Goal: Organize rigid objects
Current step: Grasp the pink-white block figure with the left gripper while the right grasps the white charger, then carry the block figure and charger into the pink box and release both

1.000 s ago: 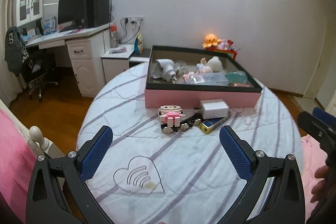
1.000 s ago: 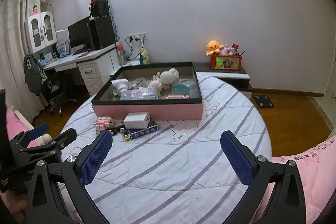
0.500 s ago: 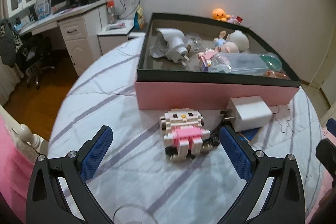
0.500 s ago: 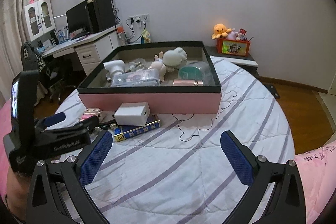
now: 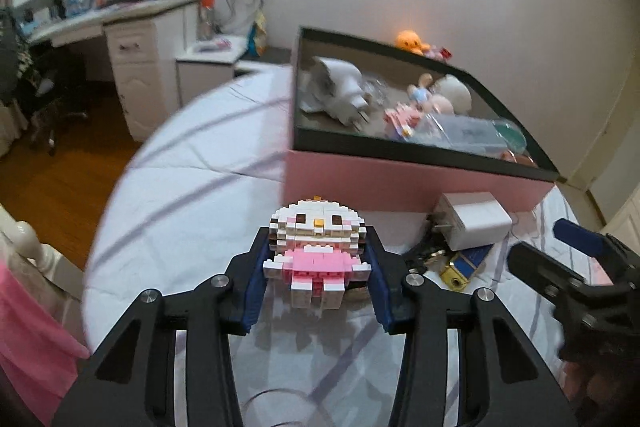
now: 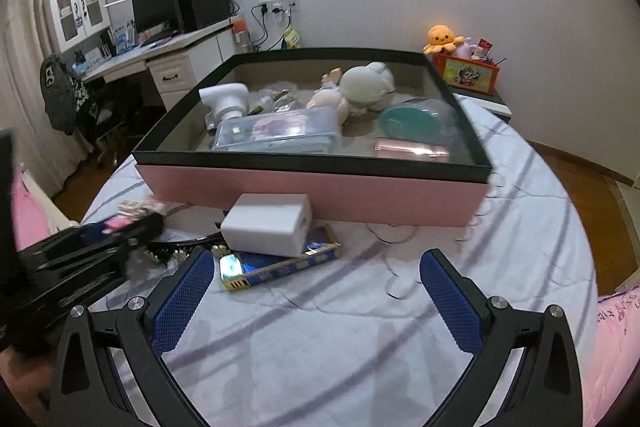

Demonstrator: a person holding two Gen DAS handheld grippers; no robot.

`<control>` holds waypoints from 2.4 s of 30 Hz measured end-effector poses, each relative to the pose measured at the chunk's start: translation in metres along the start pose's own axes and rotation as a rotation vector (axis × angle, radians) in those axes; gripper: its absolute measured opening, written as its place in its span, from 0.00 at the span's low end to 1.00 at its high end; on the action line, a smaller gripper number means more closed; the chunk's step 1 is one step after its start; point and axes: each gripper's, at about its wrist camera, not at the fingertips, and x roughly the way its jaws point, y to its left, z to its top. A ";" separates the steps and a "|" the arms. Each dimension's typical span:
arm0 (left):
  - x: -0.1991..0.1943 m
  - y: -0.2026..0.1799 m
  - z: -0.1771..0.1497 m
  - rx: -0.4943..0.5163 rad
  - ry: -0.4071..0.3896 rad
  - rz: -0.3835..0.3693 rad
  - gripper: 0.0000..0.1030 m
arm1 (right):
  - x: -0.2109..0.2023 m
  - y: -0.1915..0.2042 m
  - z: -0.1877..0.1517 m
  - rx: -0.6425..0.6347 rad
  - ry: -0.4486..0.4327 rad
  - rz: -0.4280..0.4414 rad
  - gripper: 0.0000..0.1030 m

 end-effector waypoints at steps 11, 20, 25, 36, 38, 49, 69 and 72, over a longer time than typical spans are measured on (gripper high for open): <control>-0.004 0.008 -0.009 0.012 -0.031 0.024 0.43 | 0.042 0.022 0.009 -0.029 0.062 0.000 0.76; -0.005 0.006 -0.009 0.020 -0.036 0.020 0.43 | 0.021 0.010 -0.003 -0.029 0.030 0.049 0.62; -0.010 0.000 -0.011 0.044 -0.046 0.025 0.43 | 0.002 0.002 -0.008 -0.024 0.008 0.059 0.62; -0.041 -0.018 -0.016 0.074 -0.074 -0.001 0.43 | -0.032 -0.018 -0.015 0.008 -0.036 0.082 0.62; -0.045 -0.021 -0.013 0.081 -0.083 0.000 0.43 | -0.036 -0.021 -0.015 0.013 -0.043 0.085 0.62; -0.053 -0.038 0.050 0.131 -0.160 -0.036 0.43 | -0.057 -0.041 0.034 -0.006 -0.128 0.065 0.62; 0.032 -0.056 0.151 0.102 -0.113 -0.065 0.43 | 0.017 -0.065 0.145 0.047 -0.065 0.059 0.62; 0.048 -0.060 0.148 0.107 -0.080 -0.066 0.43 | 0.031 -0.069 0.144 0.060 -0.035 0.055 0.62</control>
